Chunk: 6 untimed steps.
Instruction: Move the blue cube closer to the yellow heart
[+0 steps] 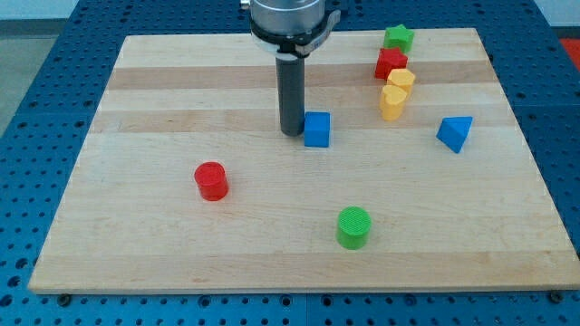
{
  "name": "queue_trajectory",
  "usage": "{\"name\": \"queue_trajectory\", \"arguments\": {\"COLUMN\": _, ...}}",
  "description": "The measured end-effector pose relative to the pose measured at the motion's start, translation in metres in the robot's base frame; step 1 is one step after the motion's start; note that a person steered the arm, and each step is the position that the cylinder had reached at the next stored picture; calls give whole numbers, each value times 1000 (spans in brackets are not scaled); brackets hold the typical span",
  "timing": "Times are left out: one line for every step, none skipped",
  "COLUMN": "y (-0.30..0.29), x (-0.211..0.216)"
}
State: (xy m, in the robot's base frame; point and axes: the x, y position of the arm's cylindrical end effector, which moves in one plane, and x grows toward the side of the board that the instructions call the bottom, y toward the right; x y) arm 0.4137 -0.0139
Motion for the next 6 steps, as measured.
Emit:
{"name": "queue_trajectory", "arguments": {"y": 0, "x": 12}}
{"name": "queue_trajectory", "arguments": {"y": 0, "x": 13}}
{"name": "queue_trajectory", "arguments": {"y": 0, "x": 13}}
{"name": "queue_trajectory", "arguments": {"y": 0, "x": 12}}
{"name": "queue_trajectory", "arguments": {"y": 0, "x": 10}}
{"name": "queue_trajectory", "arguments": {"y": 0, "x": 9}}
